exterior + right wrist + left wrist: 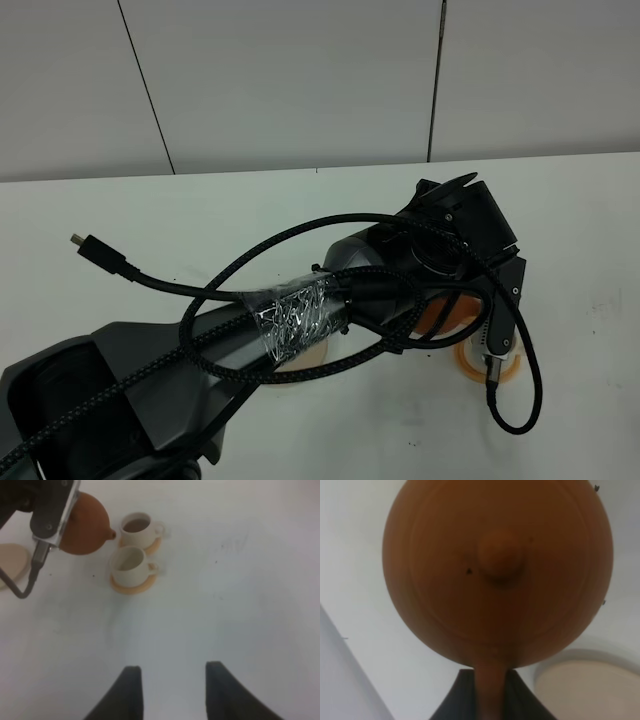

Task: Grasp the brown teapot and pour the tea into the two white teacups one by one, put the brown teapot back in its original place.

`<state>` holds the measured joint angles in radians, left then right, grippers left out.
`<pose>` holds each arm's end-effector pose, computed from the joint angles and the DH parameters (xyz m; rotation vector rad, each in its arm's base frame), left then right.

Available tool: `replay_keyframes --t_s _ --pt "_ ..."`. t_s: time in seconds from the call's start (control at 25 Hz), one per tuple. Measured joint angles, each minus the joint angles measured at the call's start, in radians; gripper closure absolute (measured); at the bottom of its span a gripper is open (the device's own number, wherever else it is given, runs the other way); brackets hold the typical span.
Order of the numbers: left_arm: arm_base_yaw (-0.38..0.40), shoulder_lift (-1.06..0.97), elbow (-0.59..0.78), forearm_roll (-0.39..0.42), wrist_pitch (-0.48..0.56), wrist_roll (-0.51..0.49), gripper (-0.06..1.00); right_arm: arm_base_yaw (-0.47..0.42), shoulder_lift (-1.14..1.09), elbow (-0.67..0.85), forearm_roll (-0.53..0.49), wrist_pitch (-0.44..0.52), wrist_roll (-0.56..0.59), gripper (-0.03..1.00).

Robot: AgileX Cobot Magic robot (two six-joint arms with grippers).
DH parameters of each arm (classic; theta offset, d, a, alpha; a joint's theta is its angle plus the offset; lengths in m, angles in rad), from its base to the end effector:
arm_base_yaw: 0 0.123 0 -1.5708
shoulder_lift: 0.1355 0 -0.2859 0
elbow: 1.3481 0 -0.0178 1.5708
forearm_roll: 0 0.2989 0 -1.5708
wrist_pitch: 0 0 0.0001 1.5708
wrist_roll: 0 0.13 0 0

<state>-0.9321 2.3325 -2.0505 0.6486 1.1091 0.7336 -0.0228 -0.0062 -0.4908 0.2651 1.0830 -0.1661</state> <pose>0.3897 -0.4068 0.1587 2.1888 1.5927 0.8239 0.0686 0.0285 0.2806 -0.1617 2.0400 0.2009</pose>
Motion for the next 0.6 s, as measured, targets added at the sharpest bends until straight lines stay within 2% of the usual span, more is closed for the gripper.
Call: replay_keyframes --t_s 0.4,0.6 --pt "-0.031 0.0 0.0 0.065 -0.006 0.025 0.78 0.0 0.0 0.0 0.0 0.0 -0.001 0.67" --pt "-0.037 0.001 0.0 0.069 -0.007 0.049 0.78 0.0 0.0 0.0 0.0 0.0 -0.001 0.67"
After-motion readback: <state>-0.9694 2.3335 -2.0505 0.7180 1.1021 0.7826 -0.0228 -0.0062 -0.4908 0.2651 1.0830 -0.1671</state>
